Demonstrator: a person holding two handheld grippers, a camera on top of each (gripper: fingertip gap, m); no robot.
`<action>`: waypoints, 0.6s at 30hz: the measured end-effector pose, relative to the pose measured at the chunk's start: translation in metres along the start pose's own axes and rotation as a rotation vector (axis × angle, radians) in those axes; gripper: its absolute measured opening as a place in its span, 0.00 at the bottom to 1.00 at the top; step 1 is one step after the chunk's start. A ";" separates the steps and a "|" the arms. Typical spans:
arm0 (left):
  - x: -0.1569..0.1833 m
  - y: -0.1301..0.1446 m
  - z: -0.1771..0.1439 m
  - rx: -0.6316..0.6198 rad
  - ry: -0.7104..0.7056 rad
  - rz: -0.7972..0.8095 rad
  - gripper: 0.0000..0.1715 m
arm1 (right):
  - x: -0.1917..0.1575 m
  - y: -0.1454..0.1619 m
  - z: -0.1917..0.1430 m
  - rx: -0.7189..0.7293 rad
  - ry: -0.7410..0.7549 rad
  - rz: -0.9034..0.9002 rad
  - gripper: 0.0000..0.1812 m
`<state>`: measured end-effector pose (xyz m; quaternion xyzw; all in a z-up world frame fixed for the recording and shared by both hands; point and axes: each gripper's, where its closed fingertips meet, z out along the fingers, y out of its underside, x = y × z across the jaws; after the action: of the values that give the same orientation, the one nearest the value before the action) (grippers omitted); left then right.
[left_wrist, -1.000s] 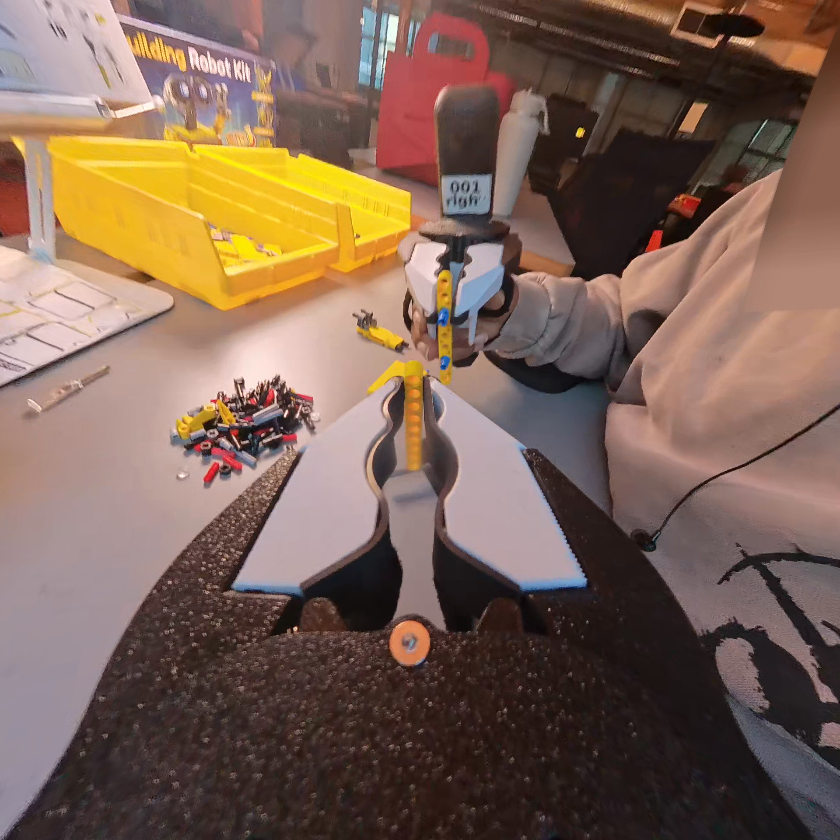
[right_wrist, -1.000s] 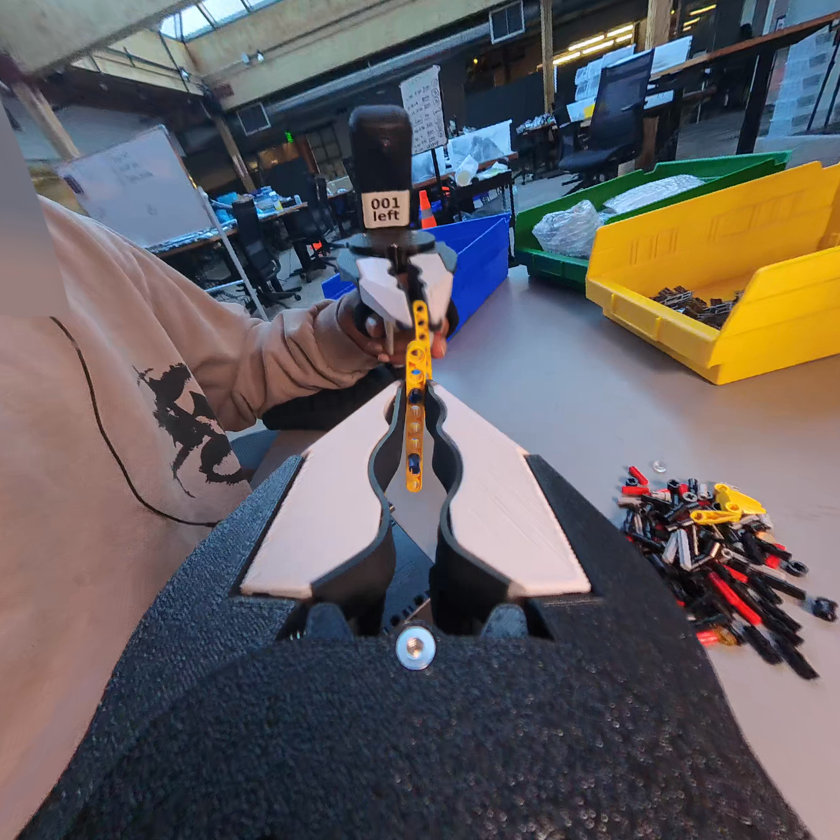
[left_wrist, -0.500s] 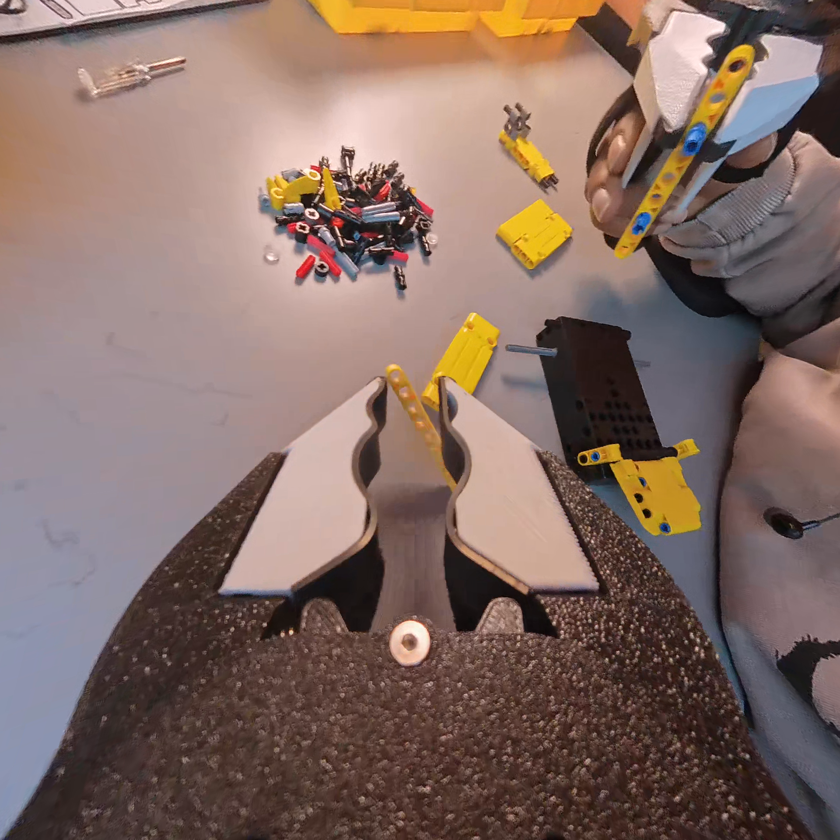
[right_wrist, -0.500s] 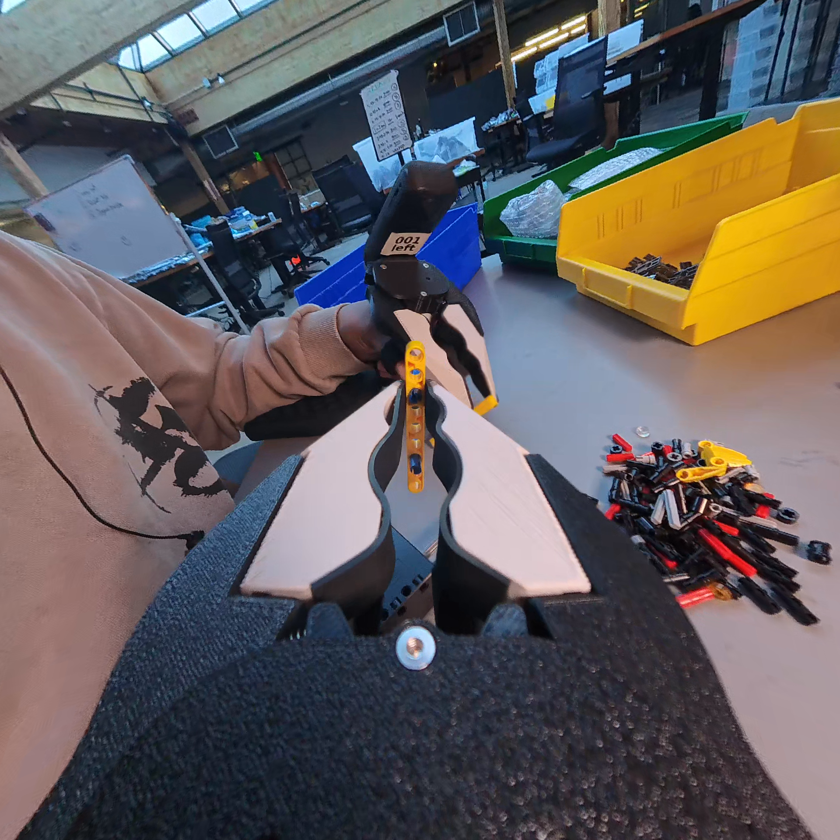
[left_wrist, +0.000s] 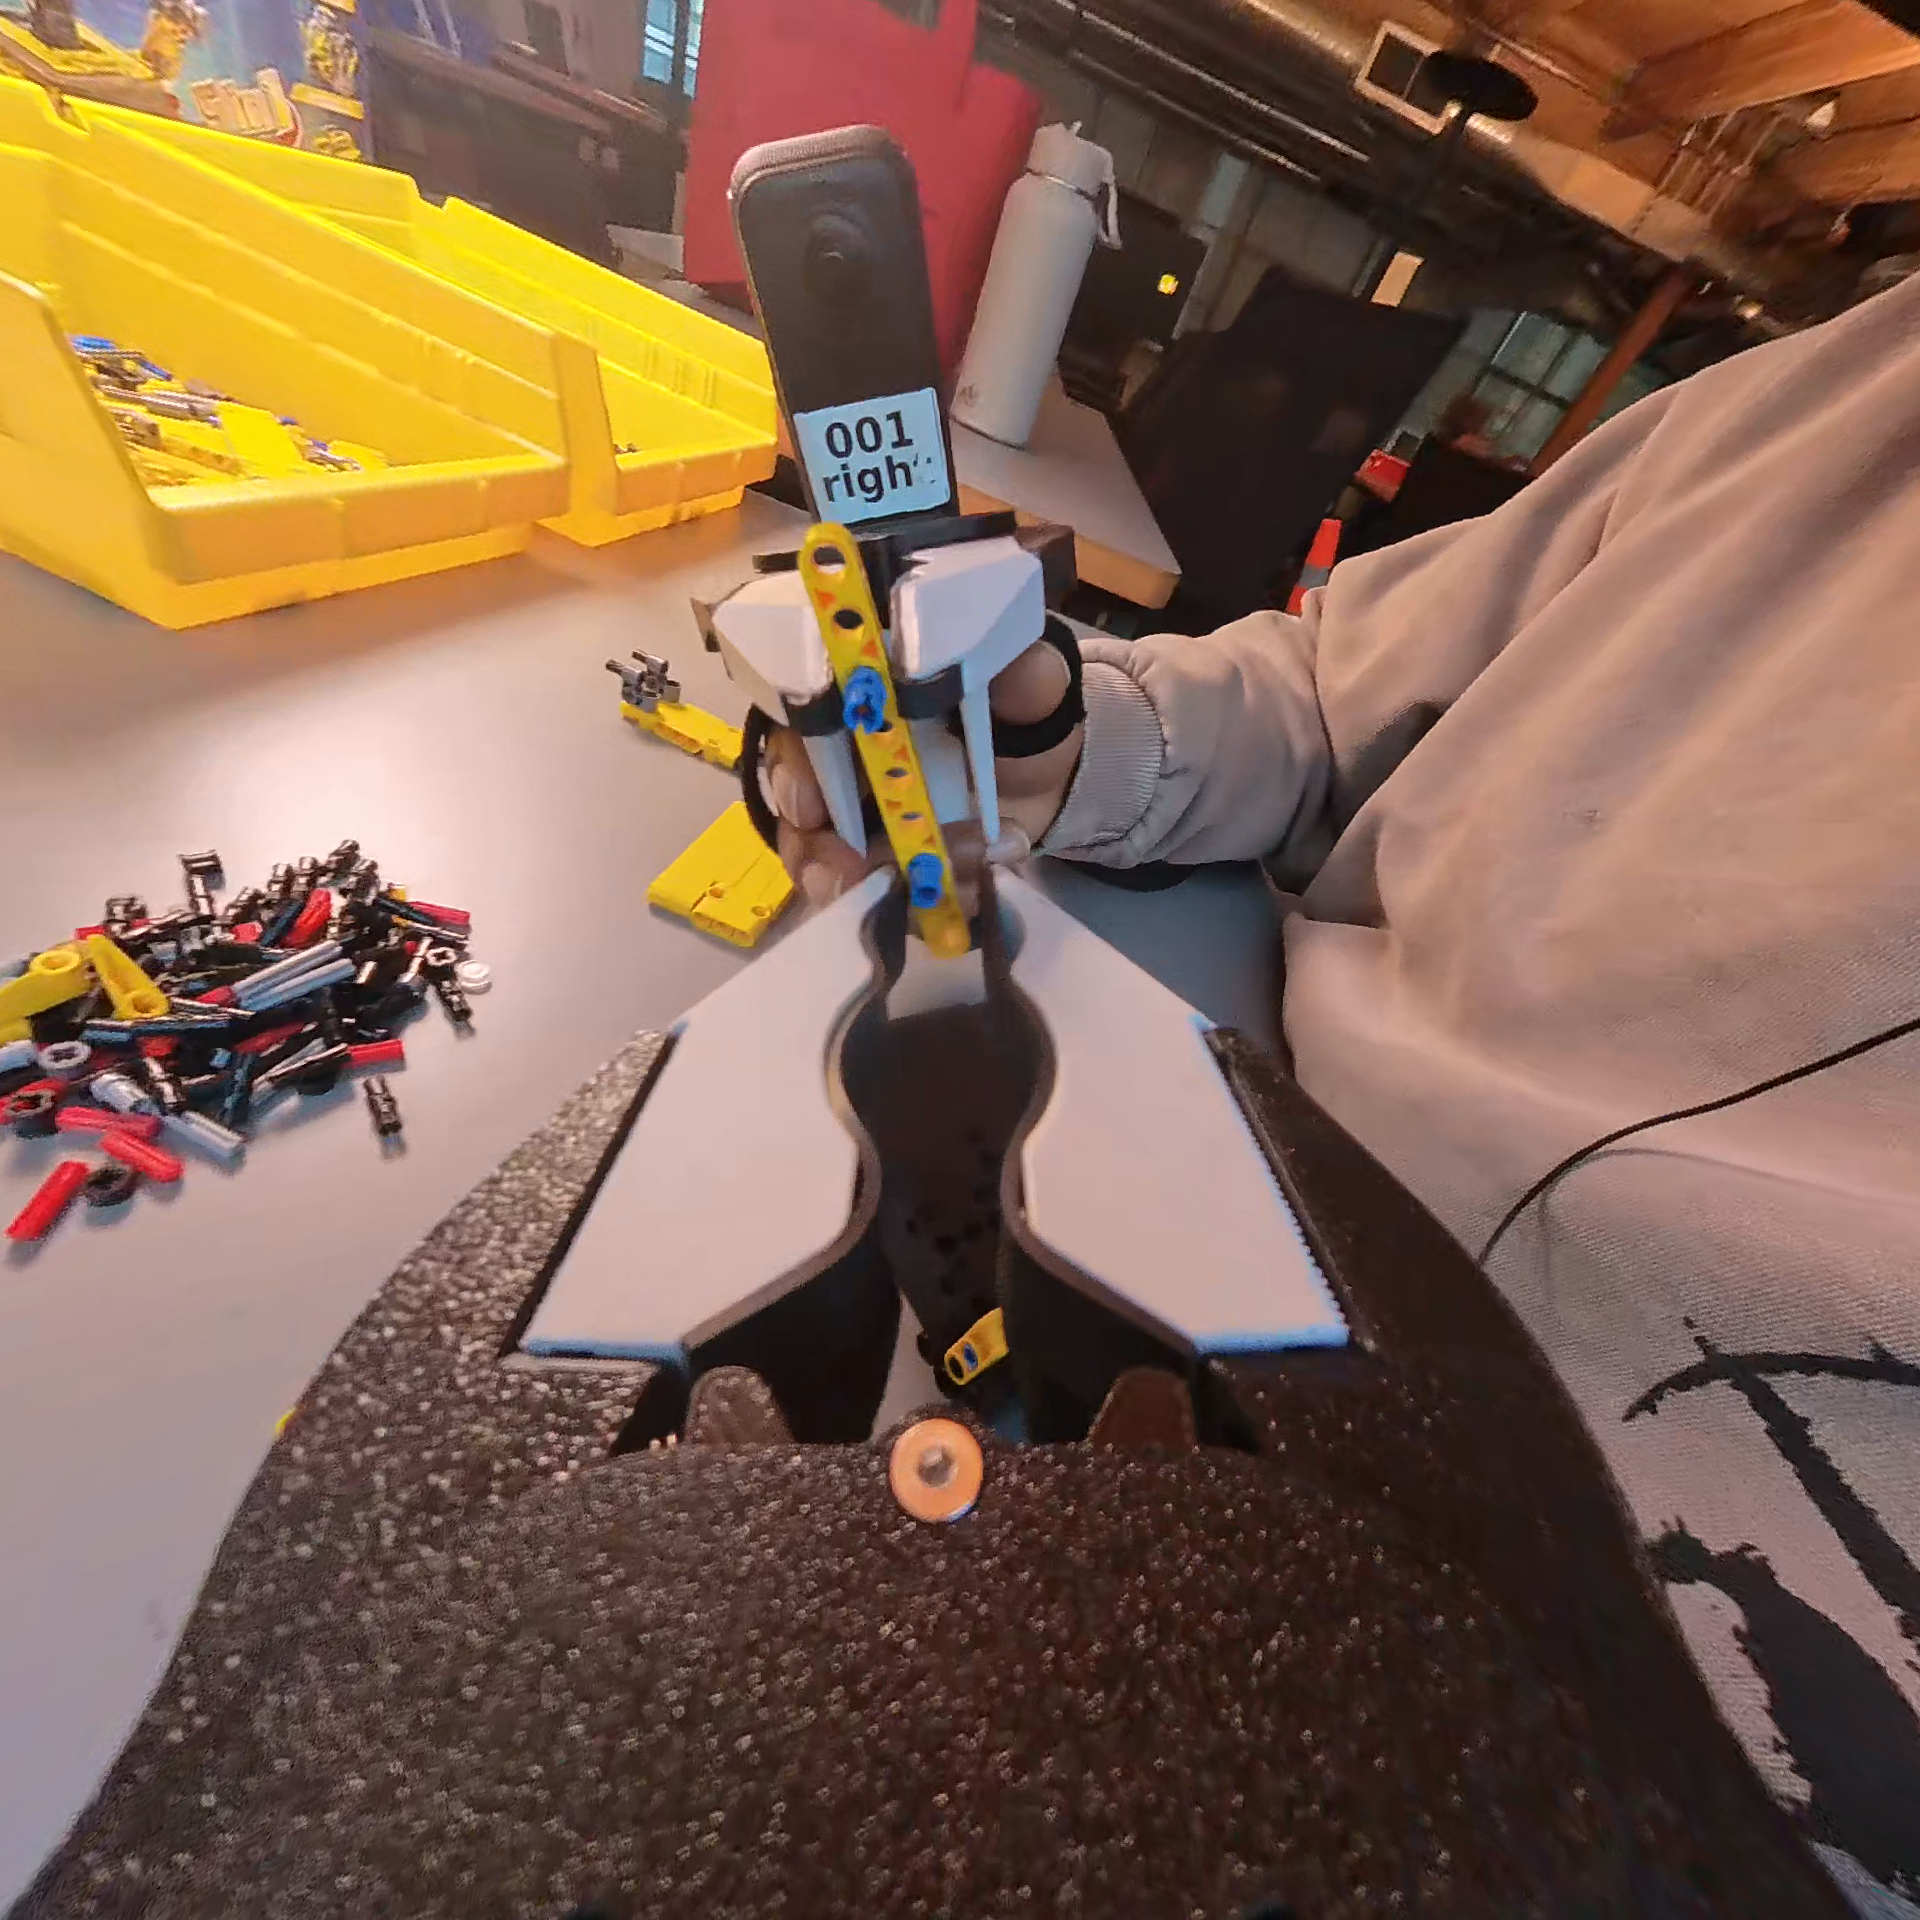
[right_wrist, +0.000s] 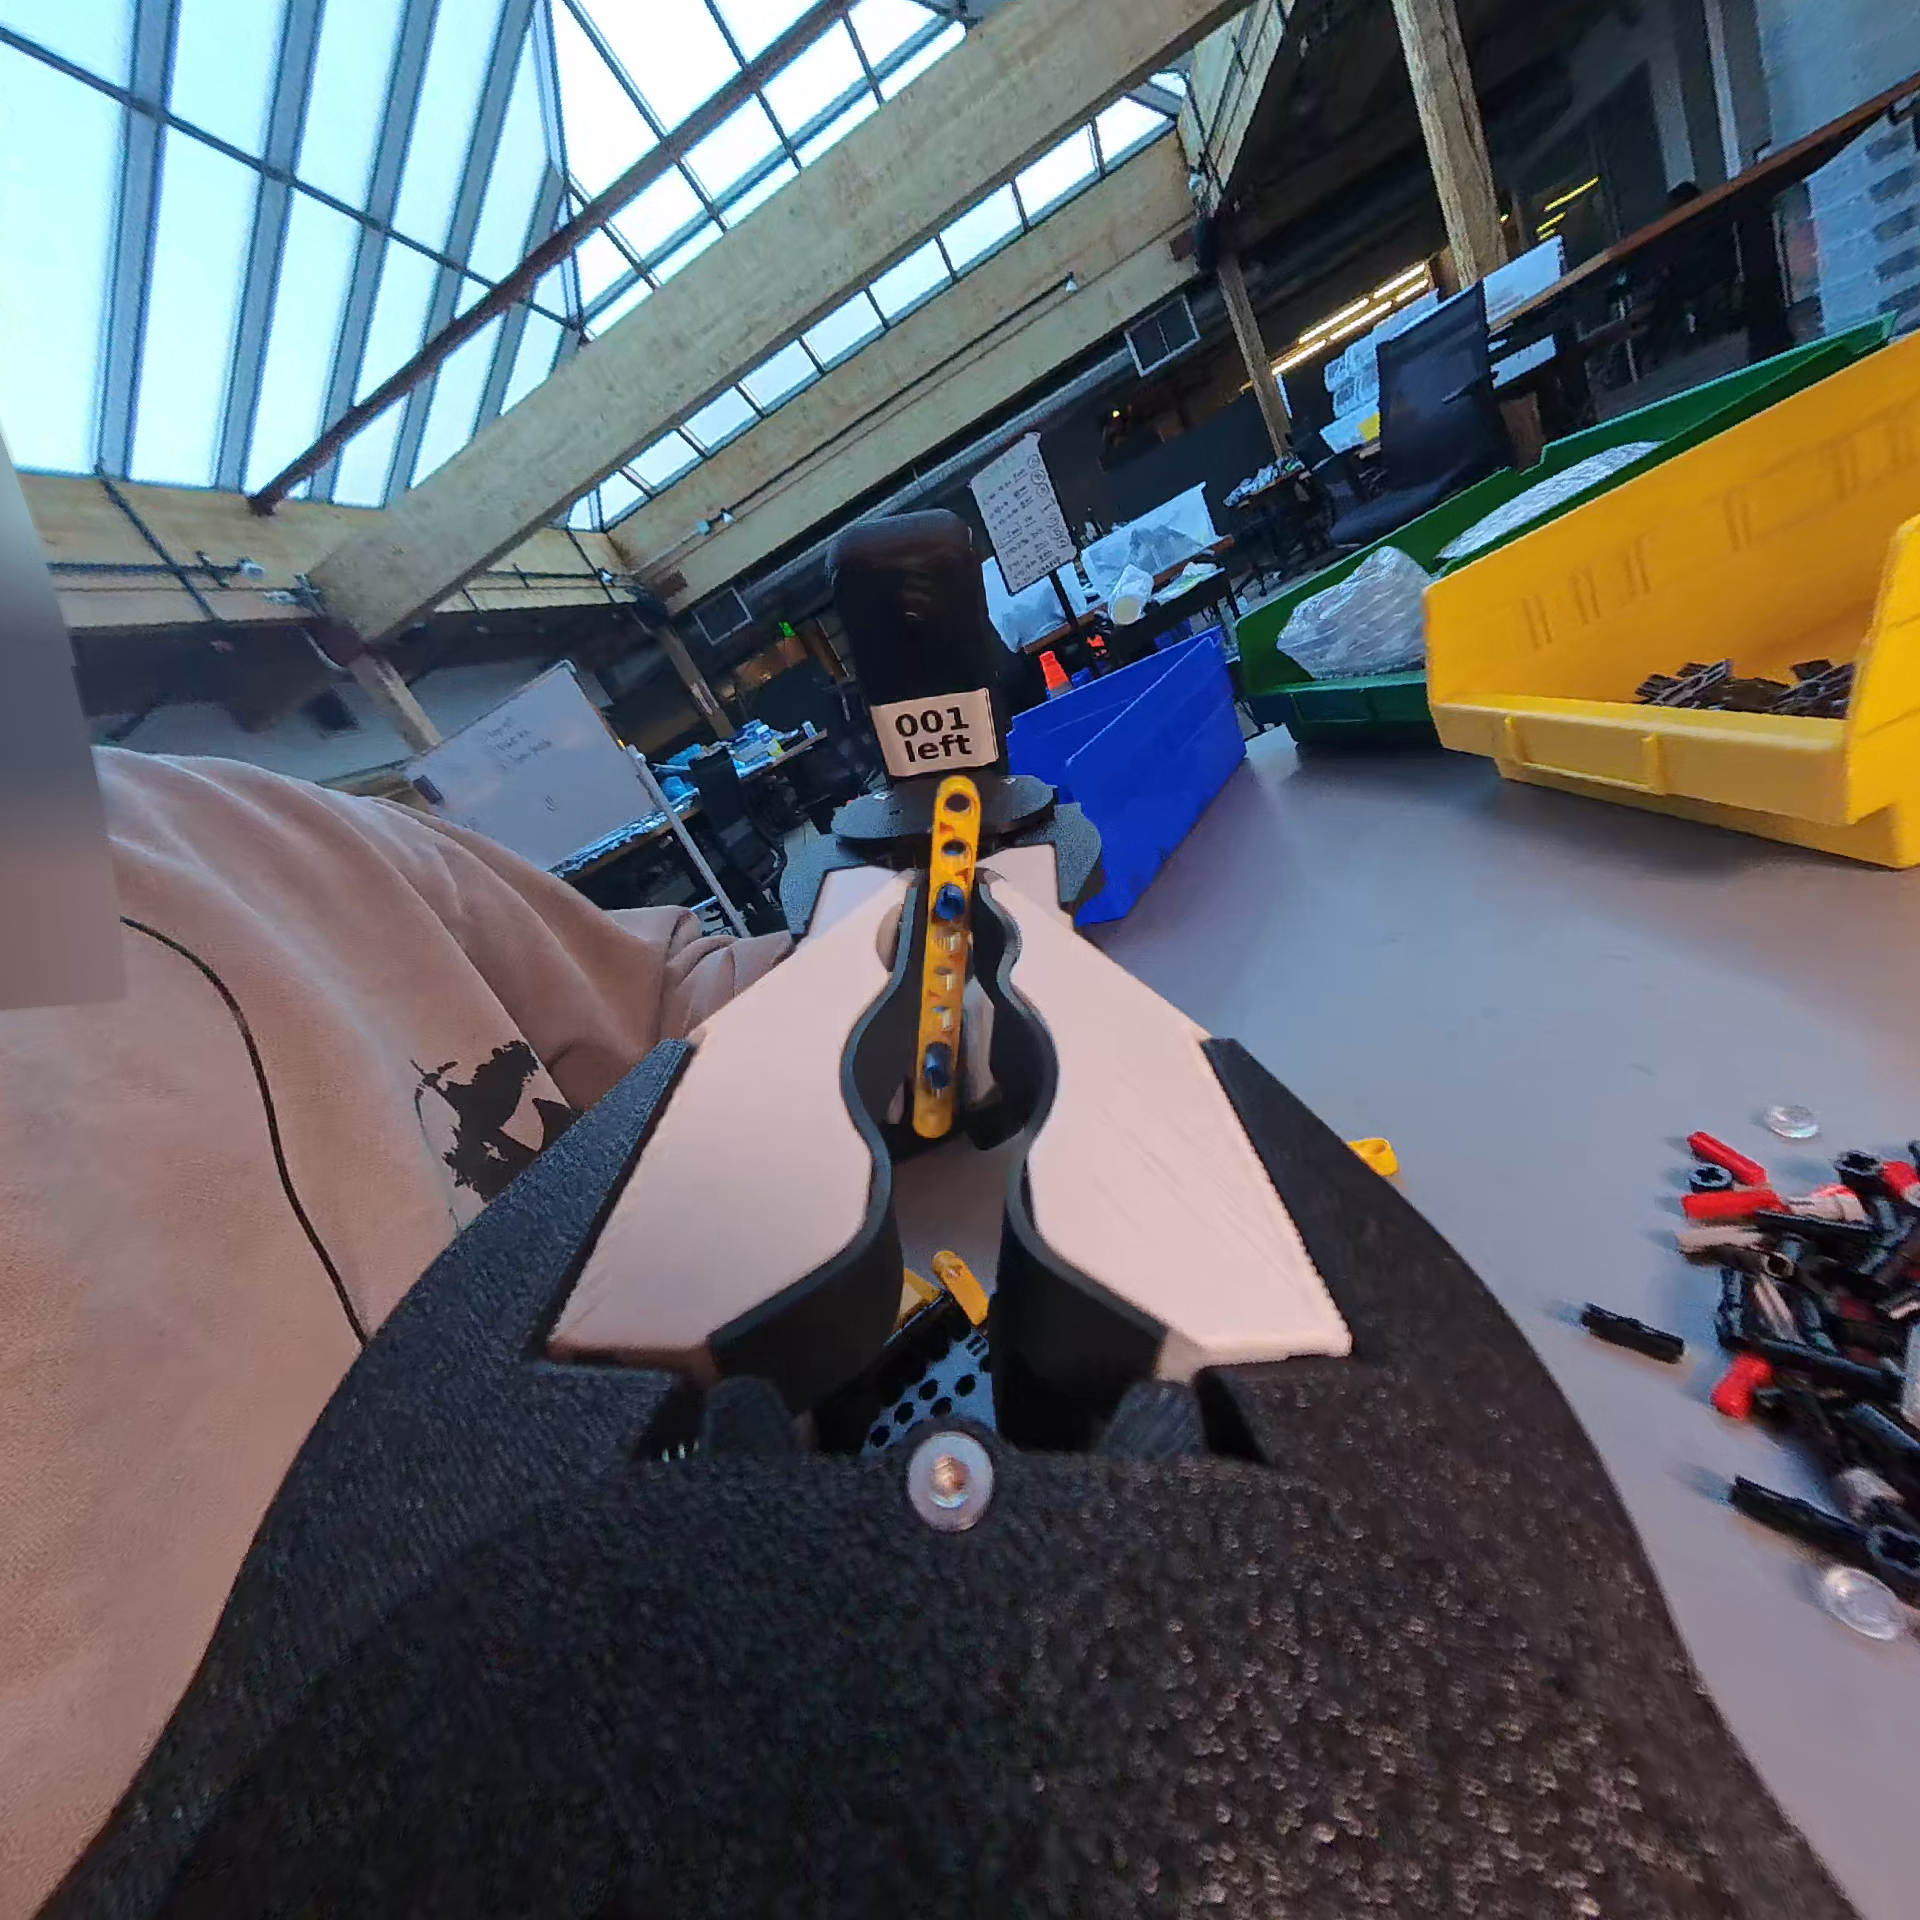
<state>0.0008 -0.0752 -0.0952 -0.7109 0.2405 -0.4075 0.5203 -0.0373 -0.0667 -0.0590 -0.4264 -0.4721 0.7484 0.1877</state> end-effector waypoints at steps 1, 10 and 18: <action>-0.002 0.000 -0.001 -0.005 -0.019 0.020 0.05 | -0.002 0.000 0.000 -0.002 -0.007 -0.003 0.04; -0.010 -0.013 -0.027 0.056 -0.066 0.033 0.03 | 0.001 0.006 -0.016 -0.140 0.024 -0.150 0.03; -0.012 -0.001 -0.030 -0.030 -0.088 0.072 0.04 | 0.001 0.016 -0.023 -0.296 0.062 -0.308 0.10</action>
<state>-0.0311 -0.0816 -0.0941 -0.7268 0.2487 -0.3533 0.5340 -0.0170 -0.0612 -0.0778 -0.3950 -0.6305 0.6198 0.2496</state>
